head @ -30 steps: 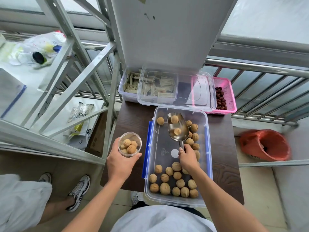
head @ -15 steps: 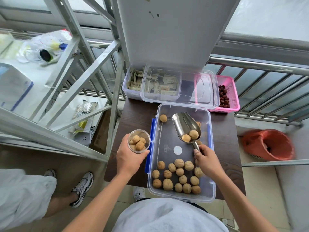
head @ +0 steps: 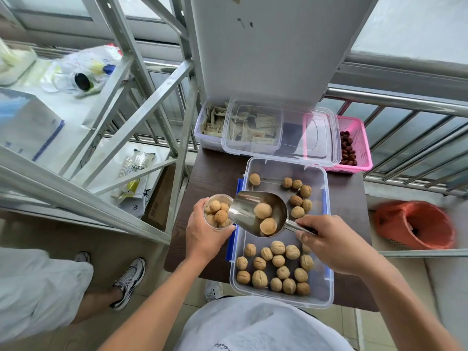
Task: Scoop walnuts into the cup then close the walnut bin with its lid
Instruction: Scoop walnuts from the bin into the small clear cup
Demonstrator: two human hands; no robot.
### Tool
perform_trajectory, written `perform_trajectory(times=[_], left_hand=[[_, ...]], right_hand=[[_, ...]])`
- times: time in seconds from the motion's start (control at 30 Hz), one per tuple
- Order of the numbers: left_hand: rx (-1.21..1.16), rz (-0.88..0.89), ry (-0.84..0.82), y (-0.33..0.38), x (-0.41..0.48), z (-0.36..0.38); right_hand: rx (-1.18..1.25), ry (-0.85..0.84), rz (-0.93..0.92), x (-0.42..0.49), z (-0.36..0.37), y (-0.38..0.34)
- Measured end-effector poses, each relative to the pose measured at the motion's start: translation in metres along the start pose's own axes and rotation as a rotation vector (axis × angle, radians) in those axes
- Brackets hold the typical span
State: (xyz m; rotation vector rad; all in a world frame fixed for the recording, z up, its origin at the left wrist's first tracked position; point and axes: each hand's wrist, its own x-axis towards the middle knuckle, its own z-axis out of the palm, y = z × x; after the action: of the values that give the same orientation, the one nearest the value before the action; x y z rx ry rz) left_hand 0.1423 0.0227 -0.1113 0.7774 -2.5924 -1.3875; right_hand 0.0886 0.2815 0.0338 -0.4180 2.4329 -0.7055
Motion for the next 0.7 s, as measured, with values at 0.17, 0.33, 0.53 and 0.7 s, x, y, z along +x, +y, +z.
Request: perform_trajectory(times=[0.17, 0.33, 0.53, 0.7], left_hand=[[0.001, 0.024, -0.006, -0.003, 0.001, 0.001], [-0.015, 0.023, -0.011, -0.006, -0.001, 0.000], [-0.004, 0.026, -0.018, -0.007, -0.002, 0.000], [0.033, 0.046, -0.031, -0.006, -0.002, -0.003]], right_hand=[[-0.116, -0.026, 0.027, 0.002, -0.006, -0.018], [-0.138, -0.046, 0.029, 0.001, -0.007, -0.024], [-0.127, -0.030, 0.026, 0.000, -0.008, -0.020], [-0.054, -0.003, 0.061, 0.000, -0.008, -0.010]])
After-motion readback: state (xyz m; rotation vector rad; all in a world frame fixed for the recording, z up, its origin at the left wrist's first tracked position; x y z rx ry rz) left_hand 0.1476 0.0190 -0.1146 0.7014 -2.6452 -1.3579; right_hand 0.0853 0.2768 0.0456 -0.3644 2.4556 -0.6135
